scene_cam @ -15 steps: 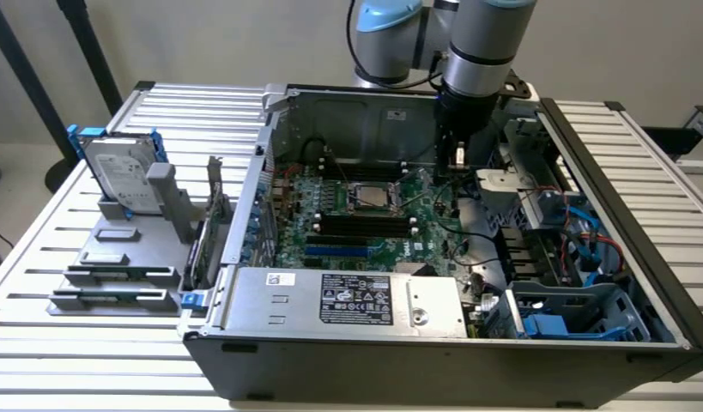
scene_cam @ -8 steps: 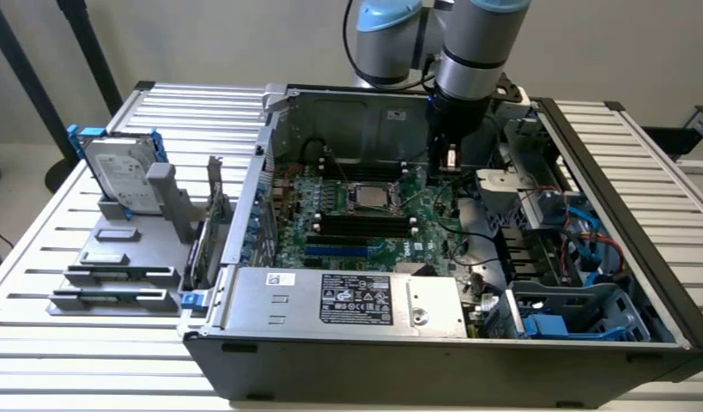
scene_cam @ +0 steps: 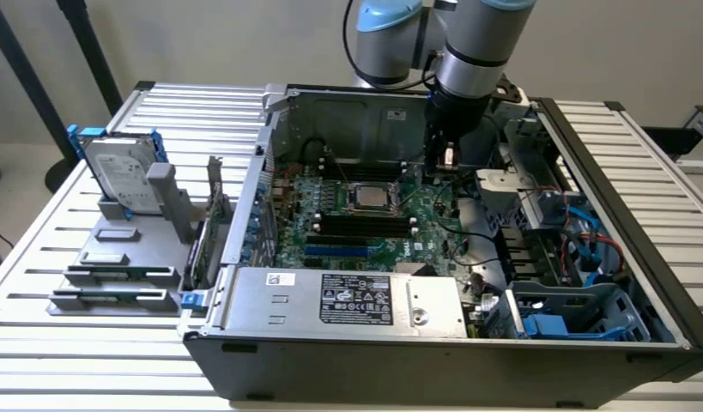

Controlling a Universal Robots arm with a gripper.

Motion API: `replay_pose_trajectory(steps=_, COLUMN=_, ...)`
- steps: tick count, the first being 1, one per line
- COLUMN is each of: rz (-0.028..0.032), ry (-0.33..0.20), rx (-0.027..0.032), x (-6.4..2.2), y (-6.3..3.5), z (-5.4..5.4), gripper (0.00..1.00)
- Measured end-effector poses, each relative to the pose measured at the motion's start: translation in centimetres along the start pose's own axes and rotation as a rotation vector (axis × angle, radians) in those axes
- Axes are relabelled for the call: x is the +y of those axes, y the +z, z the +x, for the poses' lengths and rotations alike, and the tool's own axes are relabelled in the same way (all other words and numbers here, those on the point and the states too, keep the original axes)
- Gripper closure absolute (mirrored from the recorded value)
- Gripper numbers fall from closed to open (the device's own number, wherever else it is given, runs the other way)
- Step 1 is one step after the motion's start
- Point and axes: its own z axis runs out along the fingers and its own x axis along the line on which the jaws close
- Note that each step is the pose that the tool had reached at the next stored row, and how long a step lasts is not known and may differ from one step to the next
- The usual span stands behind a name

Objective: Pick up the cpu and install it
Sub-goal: 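Close the cpu cover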

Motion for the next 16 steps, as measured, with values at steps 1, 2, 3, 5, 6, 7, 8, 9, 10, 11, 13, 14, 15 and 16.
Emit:
replay_pose_trajectory(steps=1, rz=0.0059, ry=0.0, rx=-0.0001, x=-0.02, y=-0.02, z=0.0, gripper=0.89)
replay_pose_trajectory(steps=2, rz=0.011, ry=0.001, rx=-0.0001, x=-0.05, y=-0.04, z=0.0, gripper=0.89)
replay_pose_trajectory(steps=3, rz=0.0156, ry=0.001, rx=-0.0002, x=-0.09, y=-0.05, z=0.0, gripper=0.89)
replay_pose_trajectory(steps=5, rz=0.0243, ry=0.001, rx=-0.0006, x=-0.22, y=-0.09, z=0.0, gripper=0.89)
replay_pose_trajectory(steps=6, rz=0.0286, ry=0.001, rx=-0.001, x=-0.31, y=-0.11, z=0.0, gripper=0.89)
replay_pose_trajectory(steps=7, rz=0.0329, ry=0.001, rx=-0.0012, x=-0.42, y=-0.12, z=0.0, gripper=0.89)
replay_pose_trajectory(steps=8, rz=0.037, ry=0.001, rx=-0.0013, x=-0.54, y=-0.13, z=0.0, gripper=0.89)
replay_pose_trajectory(steps=9, rz=0.041, ry=0.001, rx=-0.0014, x=-0.68, y=-0.13, z=0.0, gripper=0.89)
replay_pose_trajectory(steps=10, rz=0.0452, ry=0.0, rx=-0.0016, x=-0.83, y=-0.14, z=0.0, gripper=0.89)
replay_pose_trajectory(steps=11, rz=0.0495, ry=0.0, rx=-0.0017, x=-0.99, y=-0.15, z=0.0, gripper=0.89)
replay_pose_trajectory(steps=13, rz=0.0581, ry=0.0, rx=-0.002, x=-1.32, y=-0.16, z=0.0, gripper=0.89)
replay_pose_trajectory(steps=14, rz=0.0628, ry=0.0, rx=-0.0021, x=-1.48, y=-0.17, z=0.0, gripper=0.89)
replay_pose_trajectory(steps=15, rz=0.0677, ry=0.0, rx=-0.0022, x=-1.64, y=-0.18, z=0.0, gripper=0.89)
replay_pose_trajectory(steps=16, rz=0.0728, ry=0.001, rx=-0.0024, x=-1.79, y=-0.19, z=0.0, gripper=0.89)
